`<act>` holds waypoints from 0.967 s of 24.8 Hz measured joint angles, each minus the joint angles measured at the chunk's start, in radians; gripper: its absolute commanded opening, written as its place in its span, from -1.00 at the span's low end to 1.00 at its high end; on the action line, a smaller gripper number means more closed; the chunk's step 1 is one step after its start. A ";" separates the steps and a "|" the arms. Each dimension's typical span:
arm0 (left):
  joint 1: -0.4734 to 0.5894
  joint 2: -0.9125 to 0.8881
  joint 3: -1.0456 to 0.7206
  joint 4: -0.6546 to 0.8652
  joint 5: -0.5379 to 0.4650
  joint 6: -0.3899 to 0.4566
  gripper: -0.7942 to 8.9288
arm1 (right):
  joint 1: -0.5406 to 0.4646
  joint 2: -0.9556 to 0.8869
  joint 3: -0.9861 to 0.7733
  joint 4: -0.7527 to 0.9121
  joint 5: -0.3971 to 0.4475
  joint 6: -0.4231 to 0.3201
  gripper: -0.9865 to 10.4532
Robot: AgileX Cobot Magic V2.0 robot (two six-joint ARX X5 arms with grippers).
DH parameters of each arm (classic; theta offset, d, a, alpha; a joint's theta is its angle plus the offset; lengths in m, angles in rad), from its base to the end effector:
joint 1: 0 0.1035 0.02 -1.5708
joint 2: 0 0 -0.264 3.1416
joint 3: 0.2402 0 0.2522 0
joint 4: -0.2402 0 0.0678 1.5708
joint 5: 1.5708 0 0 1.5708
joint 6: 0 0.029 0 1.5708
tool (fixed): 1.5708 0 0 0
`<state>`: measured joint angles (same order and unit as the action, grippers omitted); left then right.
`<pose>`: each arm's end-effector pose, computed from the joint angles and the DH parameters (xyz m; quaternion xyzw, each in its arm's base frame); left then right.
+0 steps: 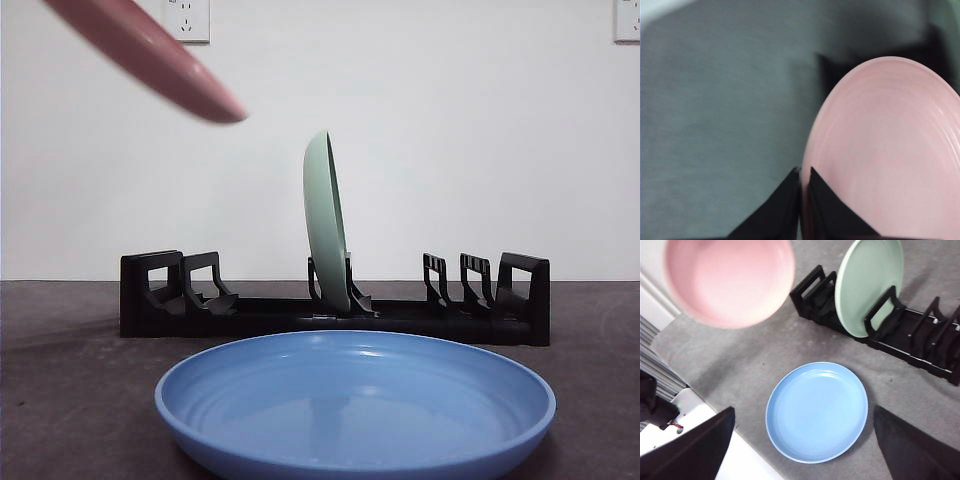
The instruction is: Place the plate
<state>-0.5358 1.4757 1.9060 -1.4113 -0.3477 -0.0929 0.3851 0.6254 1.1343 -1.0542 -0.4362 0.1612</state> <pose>0.2161 -0.1168 0.4440 0.1604 0.4292 -0.0630 0.8866 0.0613 0.0381 0.3810 0.0780 0.2993 0.3615 0.8796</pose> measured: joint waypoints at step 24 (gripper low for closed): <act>-0.052 -0.243 -0.785 0.486 0.491 -0.021 -0.83 | 0.000 0.000 0.000 0.000 0.020 0.000 -0.06</act>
<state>-0.5877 1.2327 1.1210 -0.9257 0.1429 -0.1135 0.3851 0.6254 1.1343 -1.0538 -0.4160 0.1616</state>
